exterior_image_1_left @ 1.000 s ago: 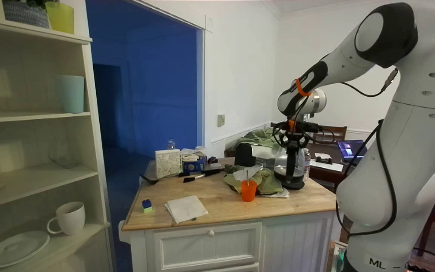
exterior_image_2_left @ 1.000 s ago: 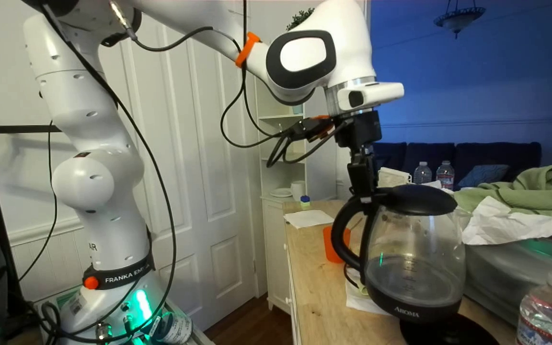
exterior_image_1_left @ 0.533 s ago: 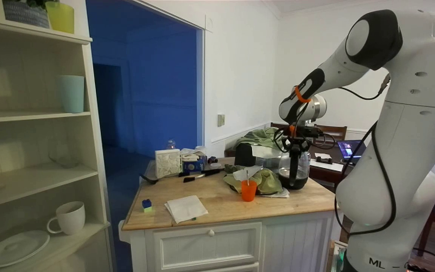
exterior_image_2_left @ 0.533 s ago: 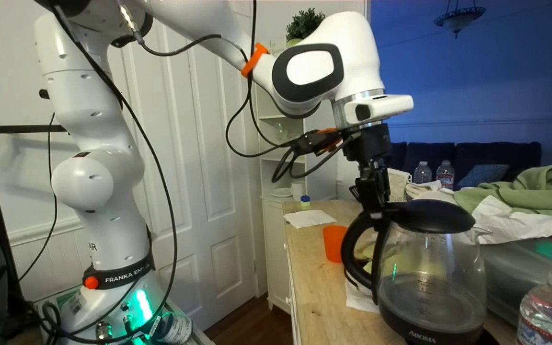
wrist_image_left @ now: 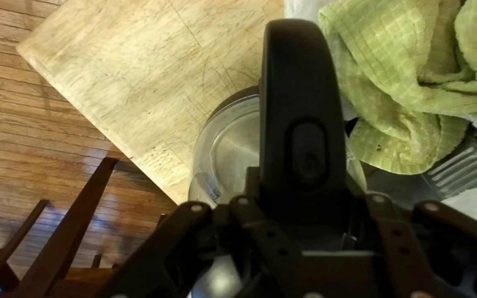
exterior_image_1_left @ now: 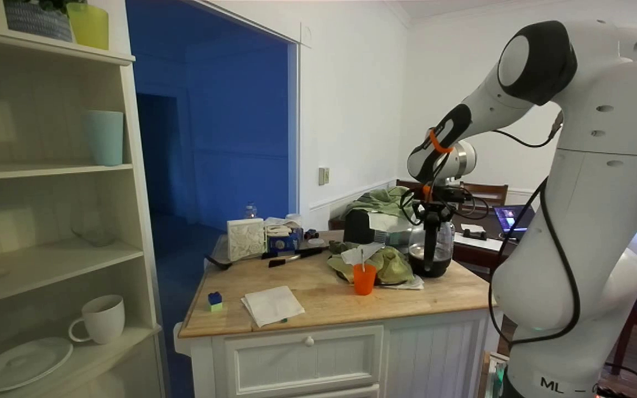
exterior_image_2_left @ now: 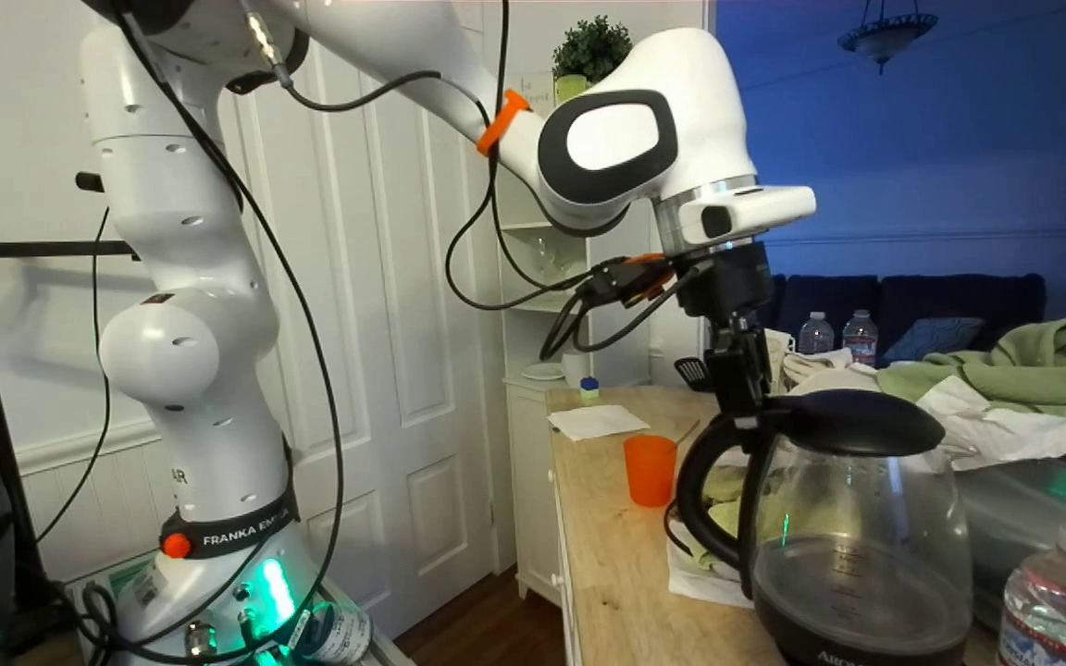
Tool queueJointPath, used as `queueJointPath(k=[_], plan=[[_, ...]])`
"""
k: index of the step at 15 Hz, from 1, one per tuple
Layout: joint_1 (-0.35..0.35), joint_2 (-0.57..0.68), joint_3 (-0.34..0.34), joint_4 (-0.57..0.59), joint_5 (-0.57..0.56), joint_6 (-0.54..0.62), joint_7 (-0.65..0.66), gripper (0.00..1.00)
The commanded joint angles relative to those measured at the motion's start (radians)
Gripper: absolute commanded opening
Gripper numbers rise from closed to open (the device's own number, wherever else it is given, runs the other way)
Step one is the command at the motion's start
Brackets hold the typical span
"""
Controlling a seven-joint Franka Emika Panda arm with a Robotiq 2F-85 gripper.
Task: Put the kettle on the black base.
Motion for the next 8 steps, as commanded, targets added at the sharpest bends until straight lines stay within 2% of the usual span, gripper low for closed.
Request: queueJointPath(k=[1, 8], plan=[[0.013, 0.031, -0.021, 0.061, -0.002, 0.02, -0.009, 0.19], [0.034, 0.083, -0.033, 0.093, 0.092, 0.018, -0.081, 0.19]])
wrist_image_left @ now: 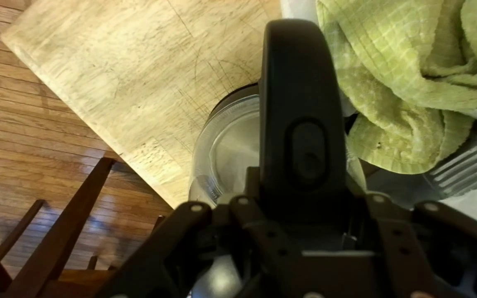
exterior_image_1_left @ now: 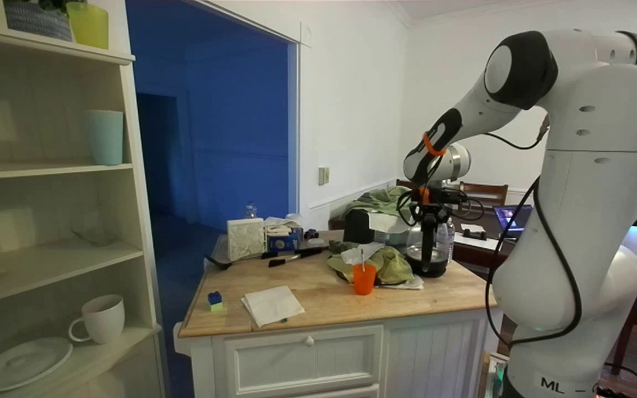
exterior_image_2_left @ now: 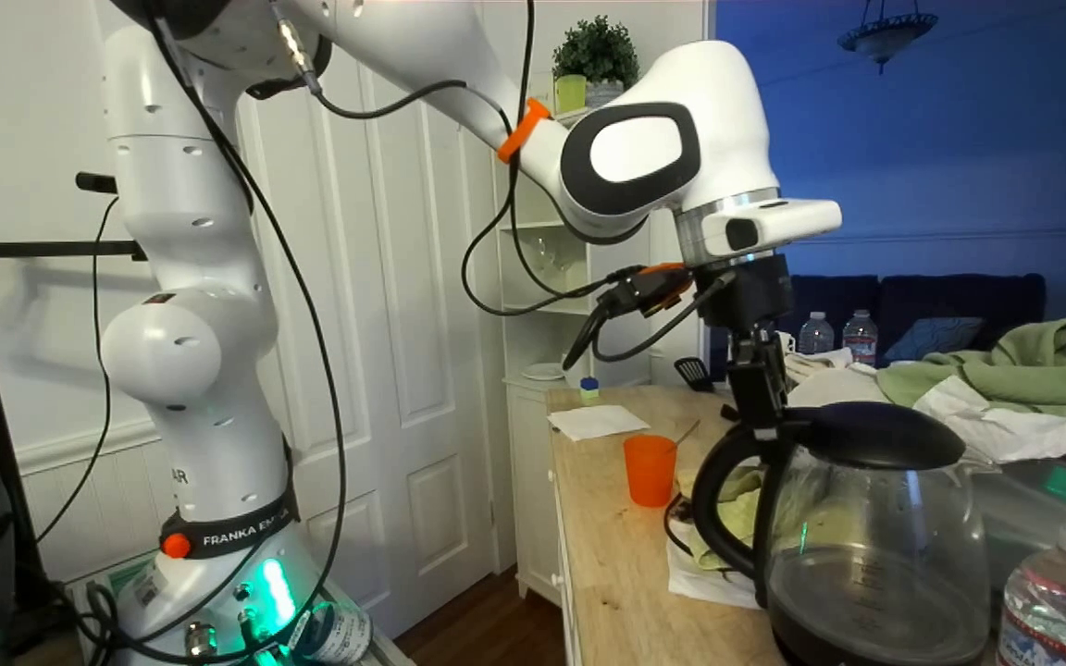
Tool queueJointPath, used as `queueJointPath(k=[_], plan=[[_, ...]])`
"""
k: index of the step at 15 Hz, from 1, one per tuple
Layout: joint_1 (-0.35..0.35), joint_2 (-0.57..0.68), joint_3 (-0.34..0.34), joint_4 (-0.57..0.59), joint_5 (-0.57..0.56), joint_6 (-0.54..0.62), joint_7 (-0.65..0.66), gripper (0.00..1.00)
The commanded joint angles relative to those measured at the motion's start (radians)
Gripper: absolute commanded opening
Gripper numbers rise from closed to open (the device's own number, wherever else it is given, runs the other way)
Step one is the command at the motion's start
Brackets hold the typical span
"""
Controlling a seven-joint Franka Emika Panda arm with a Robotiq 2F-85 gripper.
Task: Put the kettle on the black base.
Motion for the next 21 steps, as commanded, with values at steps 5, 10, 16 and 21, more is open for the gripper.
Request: queueJointPath(k=[5, 10, 16, 21], plan=[[0.027, 0.04, -0.033, 0.063, 0.079, 0.007, -0.069, 0.19], [0.026, 0.048, -0.04, 0.064, 0.111, -0.009, -0.089, 0.19], [0.026, 0.053, -0.049, 0.067, 0.123, -0.03, -0.1, 0.19], [0.025, 0.054, -0.052, 0.068, 0.107, -0.029, -0.089, 0.19]])
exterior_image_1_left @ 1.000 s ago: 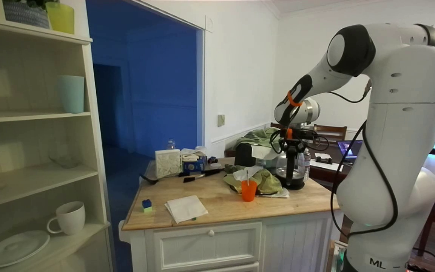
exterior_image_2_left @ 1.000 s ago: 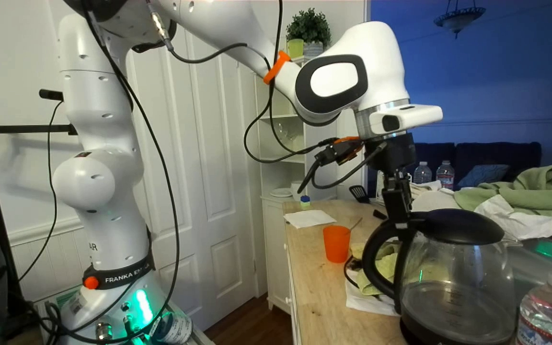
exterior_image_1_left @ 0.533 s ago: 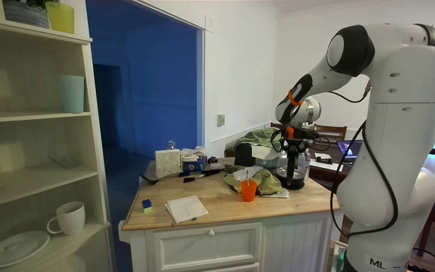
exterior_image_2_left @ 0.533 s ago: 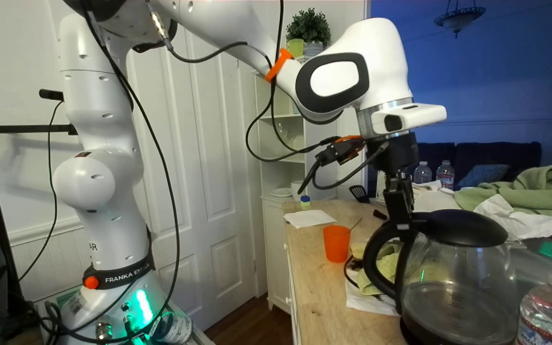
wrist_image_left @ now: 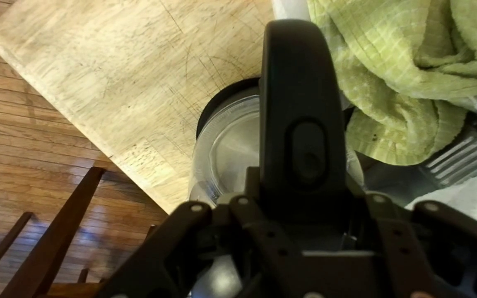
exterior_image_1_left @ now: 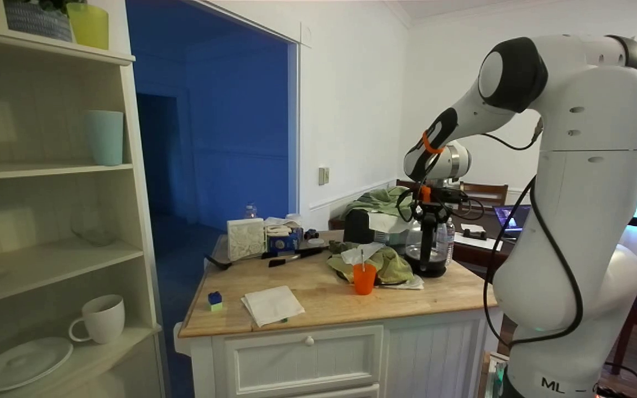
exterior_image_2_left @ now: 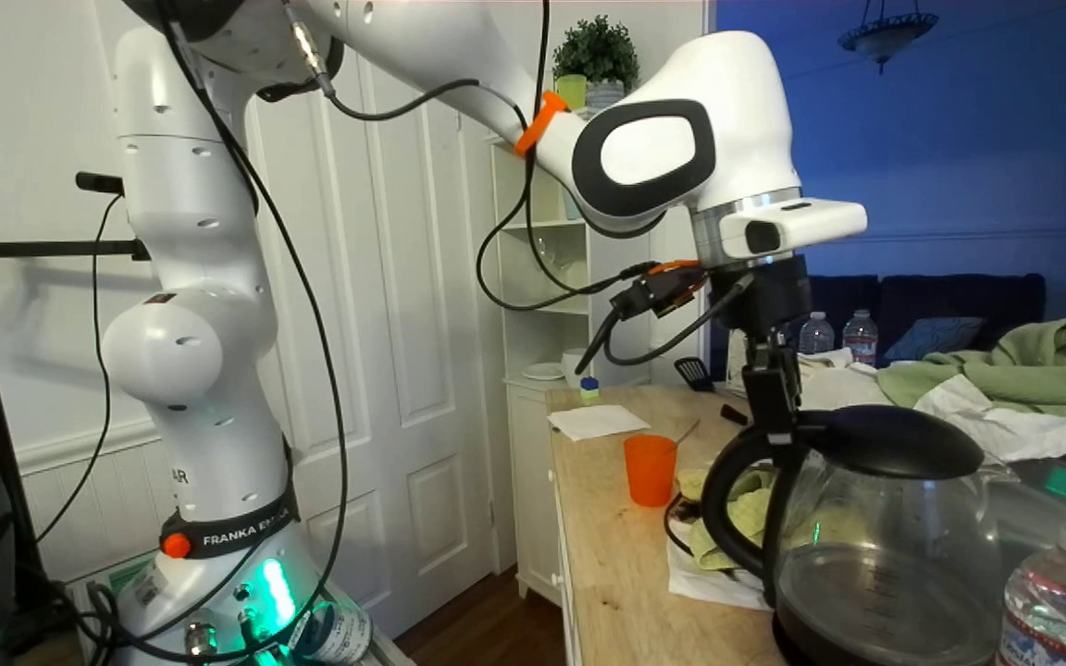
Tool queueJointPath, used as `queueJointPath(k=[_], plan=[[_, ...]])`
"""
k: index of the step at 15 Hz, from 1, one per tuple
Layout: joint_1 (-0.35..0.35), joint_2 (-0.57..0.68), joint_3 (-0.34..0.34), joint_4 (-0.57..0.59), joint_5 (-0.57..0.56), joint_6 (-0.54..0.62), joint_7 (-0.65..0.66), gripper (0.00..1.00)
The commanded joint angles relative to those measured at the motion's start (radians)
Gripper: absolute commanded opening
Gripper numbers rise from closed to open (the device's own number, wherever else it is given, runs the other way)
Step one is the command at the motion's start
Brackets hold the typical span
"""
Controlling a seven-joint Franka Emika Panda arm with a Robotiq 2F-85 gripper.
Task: Put the kettle on the black base.
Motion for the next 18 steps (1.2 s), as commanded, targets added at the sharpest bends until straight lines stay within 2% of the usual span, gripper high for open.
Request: queueJointPath(k=[1, 12, 18], plan=[[0.015, 0.018, -0.025, 0.026, 0.005, -0.01, -0.008, 0.19], [0.015, 0.03, -0.029, 0.032, 0.015, 0.006, -0.009, 0.19], [0.019, 0.022, -0.025, 0.028, 0.024, -0.034, -0.034, 0.19]])
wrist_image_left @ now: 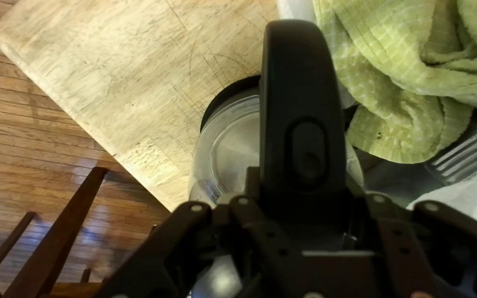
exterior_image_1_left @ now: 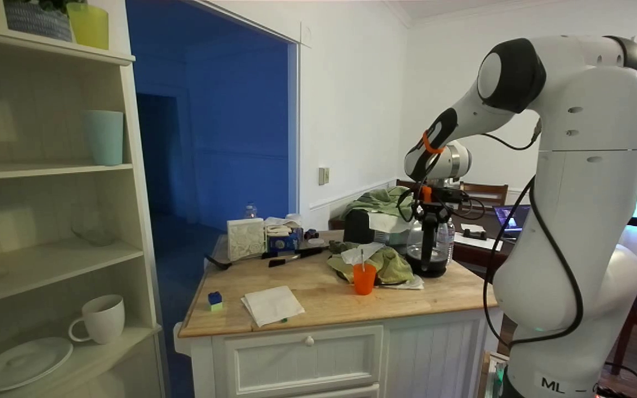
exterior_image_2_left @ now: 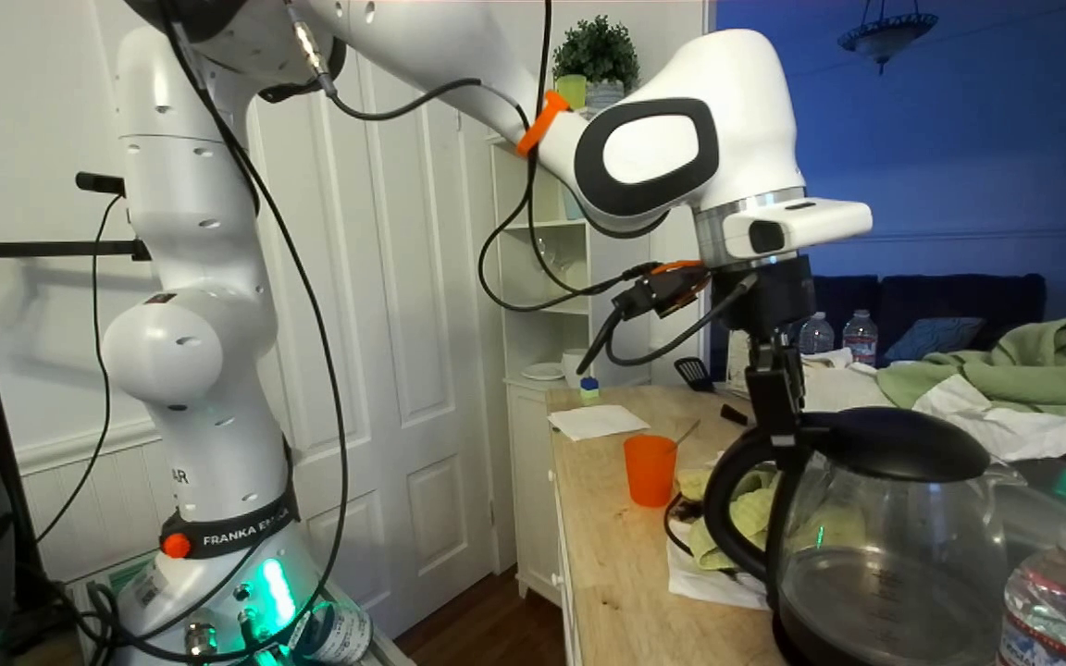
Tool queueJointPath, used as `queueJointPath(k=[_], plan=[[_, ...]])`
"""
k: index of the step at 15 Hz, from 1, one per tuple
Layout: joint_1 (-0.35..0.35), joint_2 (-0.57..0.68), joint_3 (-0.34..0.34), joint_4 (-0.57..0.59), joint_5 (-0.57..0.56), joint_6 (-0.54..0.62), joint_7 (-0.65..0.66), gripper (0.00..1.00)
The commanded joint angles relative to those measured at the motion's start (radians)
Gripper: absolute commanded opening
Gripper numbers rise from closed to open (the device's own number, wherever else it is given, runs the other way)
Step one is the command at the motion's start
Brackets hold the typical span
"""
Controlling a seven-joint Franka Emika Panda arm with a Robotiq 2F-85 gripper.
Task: Put the kettle on the black base.
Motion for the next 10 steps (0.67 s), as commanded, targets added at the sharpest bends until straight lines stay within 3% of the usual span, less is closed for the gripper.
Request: queueJointPath(k=[1, 10], plan=[[0.018, 0.014, -0.018, 0.019, 0.017, -0.031, -0.028, 0.19], [0.016, -0.01, -0.016, 0.008, 0.072, -0.063, -0.13, 0.19]])
